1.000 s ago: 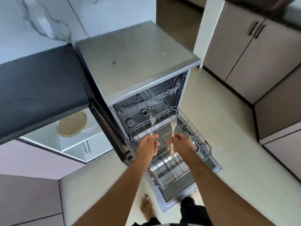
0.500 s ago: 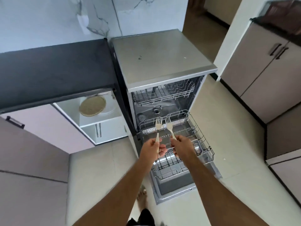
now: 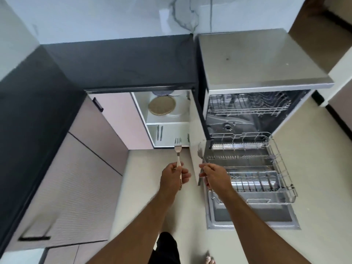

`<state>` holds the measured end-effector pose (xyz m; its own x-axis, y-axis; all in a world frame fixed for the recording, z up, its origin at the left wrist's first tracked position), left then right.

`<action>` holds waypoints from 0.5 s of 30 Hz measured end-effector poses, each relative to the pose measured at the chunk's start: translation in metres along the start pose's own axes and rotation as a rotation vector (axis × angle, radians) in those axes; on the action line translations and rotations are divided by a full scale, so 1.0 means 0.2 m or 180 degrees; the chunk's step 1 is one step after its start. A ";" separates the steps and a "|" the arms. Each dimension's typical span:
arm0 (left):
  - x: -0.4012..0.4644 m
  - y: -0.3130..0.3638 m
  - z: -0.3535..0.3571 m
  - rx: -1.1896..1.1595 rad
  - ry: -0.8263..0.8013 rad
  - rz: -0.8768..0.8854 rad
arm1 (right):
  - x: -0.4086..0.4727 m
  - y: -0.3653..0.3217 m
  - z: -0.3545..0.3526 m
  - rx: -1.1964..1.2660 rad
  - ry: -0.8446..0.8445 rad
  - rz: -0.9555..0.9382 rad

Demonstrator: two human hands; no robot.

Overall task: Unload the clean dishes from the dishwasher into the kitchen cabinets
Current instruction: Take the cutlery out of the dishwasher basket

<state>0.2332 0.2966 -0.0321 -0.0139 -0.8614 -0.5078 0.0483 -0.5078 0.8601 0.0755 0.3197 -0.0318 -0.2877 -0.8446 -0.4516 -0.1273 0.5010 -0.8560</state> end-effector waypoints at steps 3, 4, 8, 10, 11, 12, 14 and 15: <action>0.06 0.05 -0.15 -0.0192 0.0088 -0.0002 | 0.07 -0.06 0.16 -0.0010 -0.0073 0.0036; 0.09 0.07 -0.20 -0.0243 0.0102 -0.0017 | 0.10 -0.08 0.21 -0.0007 -0.0080 0.0064; 0.24 0.12 -0.42 -0.0220 0.0169 -0.0010 | 0.22 -0.17 0.46 0.0040 -0.0116 0.0106; 0.32 0.17 -0.54 -0.0066 0.0187 0.0035 | 0.28 -0.23 0.59 0.0037 -0.0111 0.0133; 0.39 0.21 -0.61 -0.0016 0.0196 0.0068 | 0.32 -0.27 0.66 0.0033 -0.0109 0.0150; 0.44 0.25 -0.67 0.0023 0.0212 0.0105 | 0.36 -0.30 0.72 0.0028 -0.0104 0.0160; 0.57 0.33 -0.79 0.0075 0.0270 0.0165 | 0.44 -0.37 0.84 0.0034 -0.0086 0.0153; 0.63 0.36 -0.84 0.0083 0.0291 0.0170 | 0.47 -0.40 0.89 0.0072 -0.0068 0.0139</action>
<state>0.4030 0.1541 -0.0414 0.0794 -0.8831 -0.4625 0.0205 -0.4624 0.8864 0.2277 0.1657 -0.0505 -0.2720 -0.8259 -0.4938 -0.0936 0.5334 -0.8407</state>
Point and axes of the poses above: each hand's wrist, its own x-axis towards the middle knuckle, its own z-axis out of the palm, y = z × x, the point moved 2 cm from there along x, towards the middle knuckle, and after that the axes turned 1 degree about -x, right-handed, at the moved point
